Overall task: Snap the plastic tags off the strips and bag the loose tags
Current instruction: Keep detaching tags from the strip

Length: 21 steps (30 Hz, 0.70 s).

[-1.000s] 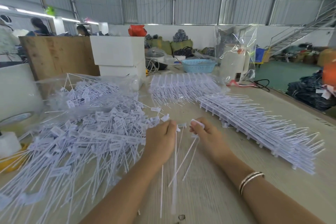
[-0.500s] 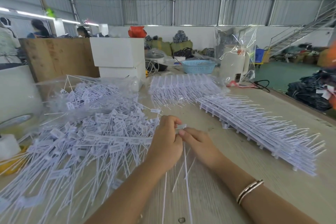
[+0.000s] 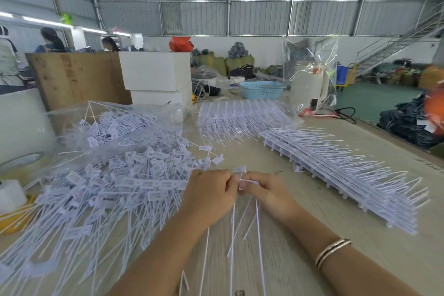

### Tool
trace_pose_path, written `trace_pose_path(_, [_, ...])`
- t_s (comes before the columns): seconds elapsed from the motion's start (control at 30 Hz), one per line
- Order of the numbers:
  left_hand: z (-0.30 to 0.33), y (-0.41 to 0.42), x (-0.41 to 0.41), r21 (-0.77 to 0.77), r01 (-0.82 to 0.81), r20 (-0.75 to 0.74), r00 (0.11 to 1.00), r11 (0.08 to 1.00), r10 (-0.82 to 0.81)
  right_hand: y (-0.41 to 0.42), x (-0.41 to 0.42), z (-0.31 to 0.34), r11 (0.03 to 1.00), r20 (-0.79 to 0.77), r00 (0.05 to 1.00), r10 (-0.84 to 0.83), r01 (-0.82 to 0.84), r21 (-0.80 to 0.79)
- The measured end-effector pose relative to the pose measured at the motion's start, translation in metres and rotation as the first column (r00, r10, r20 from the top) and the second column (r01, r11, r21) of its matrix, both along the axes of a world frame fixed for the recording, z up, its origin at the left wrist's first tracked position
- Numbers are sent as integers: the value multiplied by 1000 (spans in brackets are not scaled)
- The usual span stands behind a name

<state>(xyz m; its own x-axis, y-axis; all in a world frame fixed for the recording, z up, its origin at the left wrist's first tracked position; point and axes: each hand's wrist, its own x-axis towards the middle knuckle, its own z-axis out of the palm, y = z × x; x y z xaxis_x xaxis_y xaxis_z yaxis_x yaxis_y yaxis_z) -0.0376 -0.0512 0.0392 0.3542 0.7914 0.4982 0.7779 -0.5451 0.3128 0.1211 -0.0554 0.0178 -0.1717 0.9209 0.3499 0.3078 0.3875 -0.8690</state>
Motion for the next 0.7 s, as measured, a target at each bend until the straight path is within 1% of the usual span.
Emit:
trace_pose_path(0.07, [-2, 2, 0, -41, -5, 43, 999, 999, 7, -1, -1, -1, 1000, 14, 1000, -5, 5, 5])
trace_pose_path(0.13, [-4, 4, 0, -117, 10, 141, 990, 993, 7, -1, -2, 0, 999, 14, 1000, -25, 24, 43])
trace_pose_path(0.2, [-6, 6, 1, -163, 26, 220, 975, 986, 11, 0, -3, 1, 993, 36, 998, -46, 42, 111])
trace_pose_path(0.3, [-7, 8, 3, -231, 52, 320, 947, 972, 26, 0, -6, 1, 967, 139, 982, -126, 90, 239])
trace_pose_path(0.37, [-6, 8, 6, -248, 67, 381, 924, 966, 34, -4, -10, 4, 941, 157, 965, -211, 157, 300])
trace_pose_path(0.43, [-5, 7, 9, -240, 87, 433, 901, 967, 26, -4, -12, 6, 927, 135, 962, -238, 183, 326])
trace_pose_path(0.53, [-4, 7, 12, -250, 132, 518, 855, 959, 17, -4, -11, 7, 951, 50, 986, -160, 141, 274])
trace_pose_path(0.63, [-5, 7, 9, -279, 178, 536, 844, 944, -1, -6, -9, 6, 971, -35, 999, -14, 22, 240])
trace_pose_path(0.7, [-7, 6, 8, -295, 206, 552, 834, 933, -9, -6, -9, 6, 977, -62, 998, 29, -15, 215])
